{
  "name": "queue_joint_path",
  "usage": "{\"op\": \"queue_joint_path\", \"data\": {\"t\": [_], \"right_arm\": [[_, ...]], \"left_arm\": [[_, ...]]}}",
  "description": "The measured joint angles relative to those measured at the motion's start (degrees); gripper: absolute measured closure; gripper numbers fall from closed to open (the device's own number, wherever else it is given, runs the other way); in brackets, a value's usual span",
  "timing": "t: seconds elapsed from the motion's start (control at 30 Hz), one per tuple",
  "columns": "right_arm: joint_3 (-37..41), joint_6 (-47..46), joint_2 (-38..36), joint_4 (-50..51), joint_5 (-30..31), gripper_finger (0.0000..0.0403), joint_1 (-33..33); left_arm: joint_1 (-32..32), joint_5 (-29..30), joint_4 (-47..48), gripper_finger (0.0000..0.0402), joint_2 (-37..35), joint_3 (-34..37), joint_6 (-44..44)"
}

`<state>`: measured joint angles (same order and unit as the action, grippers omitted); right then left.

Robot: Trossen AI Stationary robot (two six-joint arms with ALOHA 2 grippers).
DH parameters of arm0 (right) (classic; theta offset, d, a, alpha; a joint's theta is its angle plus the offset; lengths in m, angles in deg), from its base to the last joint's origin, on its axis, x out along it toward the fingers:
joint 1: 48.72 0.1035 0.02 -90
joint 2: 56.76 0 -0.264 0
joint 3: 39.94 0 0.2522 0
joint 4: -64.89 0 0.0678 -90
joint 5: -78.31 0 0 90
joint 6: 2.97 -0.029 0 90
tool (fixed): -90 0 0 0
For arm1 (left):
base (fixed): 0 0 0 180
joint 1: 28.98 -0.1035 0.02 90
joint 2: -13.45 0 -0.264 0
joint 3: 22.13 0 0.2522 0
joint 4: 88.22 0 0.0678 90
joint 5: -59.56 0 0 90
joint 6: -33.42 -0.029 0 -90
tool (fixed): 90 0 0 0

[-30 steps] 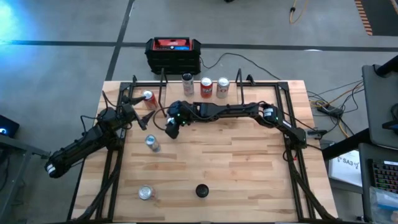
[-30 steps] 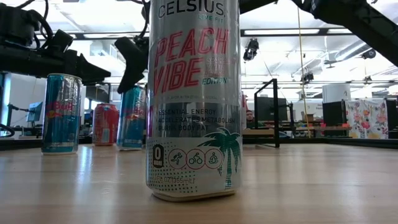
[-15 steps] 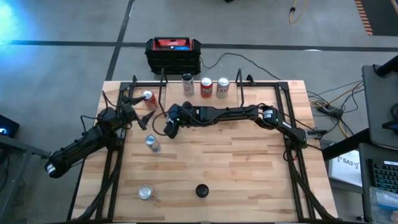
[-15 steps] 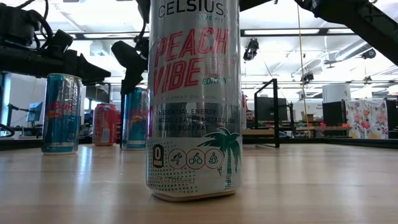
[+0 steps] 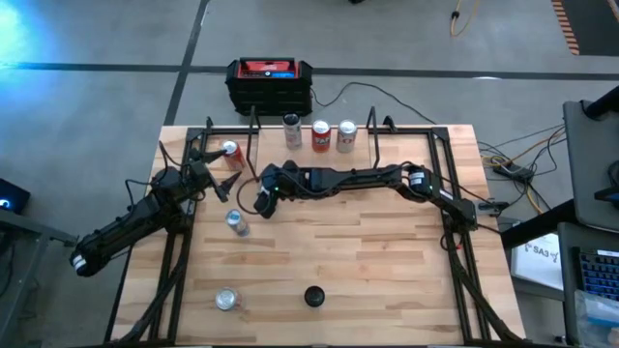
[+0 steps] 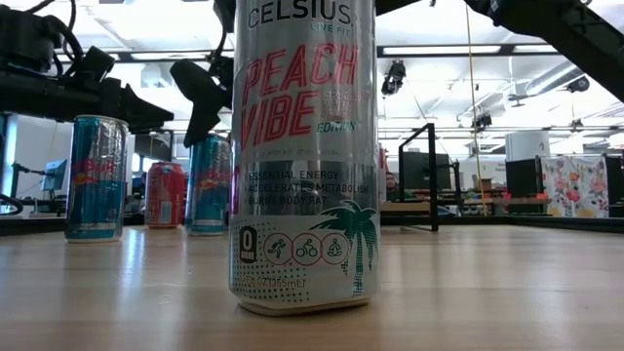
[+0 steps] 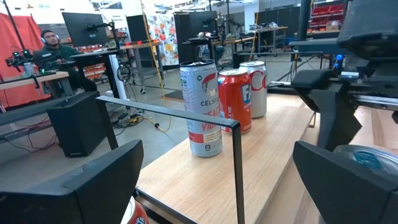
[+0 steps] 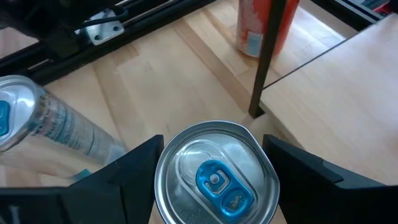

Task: Place canned beverage on shelf
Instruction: Put the top blue soda can on the shelf

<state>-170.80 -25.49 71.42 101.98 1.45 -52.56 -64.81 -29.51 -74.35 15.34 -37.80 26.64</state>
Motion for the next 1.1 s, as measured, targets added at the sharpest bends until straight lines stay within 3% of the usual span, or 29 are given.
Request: {"op": "queue_joint_path", "data": {"t": [1.1], "right_arm": [[0.00, -0.09, -0.09, -0.05, 0.03, 0.0142, 0.60]], "left_arm": [[-0.01, -0.01, -0.01, 0.0003, 0.00, 0.00, 0.02]]}}
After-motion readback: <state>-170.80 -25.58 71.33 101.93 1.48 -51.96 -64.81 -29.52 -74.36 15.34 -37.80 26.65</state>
